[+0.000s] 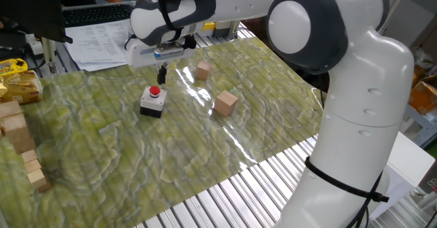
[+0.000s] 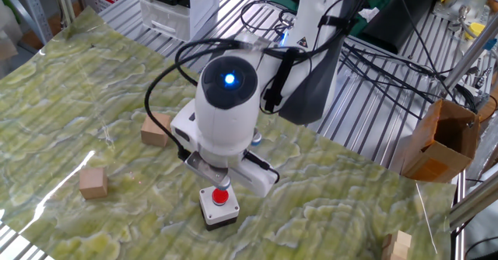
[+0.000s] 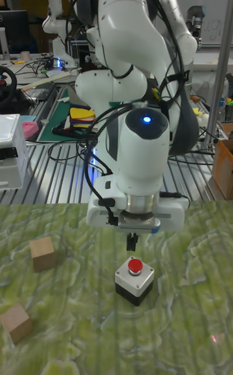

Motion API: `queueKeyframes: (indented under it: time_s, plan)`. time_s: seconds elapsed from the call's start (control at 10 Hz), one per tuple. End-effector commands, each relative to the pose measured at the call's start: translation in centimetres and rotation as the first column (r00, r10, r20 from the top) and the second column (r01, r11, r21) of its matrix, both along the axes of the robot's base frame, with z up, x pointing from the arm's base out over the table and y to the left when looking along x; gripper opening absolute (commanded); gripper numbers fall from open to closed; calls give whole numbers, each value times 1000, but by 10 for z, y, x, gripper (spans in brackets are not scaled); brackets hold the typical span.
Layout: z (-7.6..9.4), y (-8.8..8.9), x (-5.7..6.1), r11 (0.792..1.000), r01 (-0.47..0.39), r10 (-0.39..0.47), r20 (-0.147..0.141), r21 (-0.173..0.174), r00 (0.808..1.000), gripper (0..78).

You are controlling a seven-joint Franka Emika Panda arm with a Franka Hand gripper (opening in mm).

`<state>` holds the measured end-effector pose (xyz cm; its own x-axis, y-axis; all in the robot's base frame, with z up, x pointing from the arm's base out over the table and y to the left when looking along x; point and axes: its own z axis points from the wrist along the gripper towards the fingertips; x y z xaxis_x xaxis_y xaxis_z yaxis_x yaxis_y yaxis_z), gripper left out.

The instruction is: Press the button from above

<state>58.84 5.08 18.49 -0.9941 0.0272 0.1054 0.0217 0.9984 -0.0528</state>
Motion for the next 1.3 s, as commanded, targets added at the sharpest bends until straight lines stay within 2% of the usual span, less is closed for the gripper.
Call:
queueKeyframes:
  time_s: [0.1,0.6,0.9,1.1,1.2,1.3]
  plan:
    - [-8,2,3,1000,-1,1,0,0,1000,0]
    - [-25,11,5,1000,5,-4,5,-3,1000,0]
    - [-47,13,6,1000,-3,3,22,-3,1000,0]
    - [-70,13,5,1000,-9,9,57,-2,998,0]
    - [-74,12,5,1000,-11,11,65,-3,998,0]
    - [-69,13,5,1000,-11,11,59,-1,998,0]
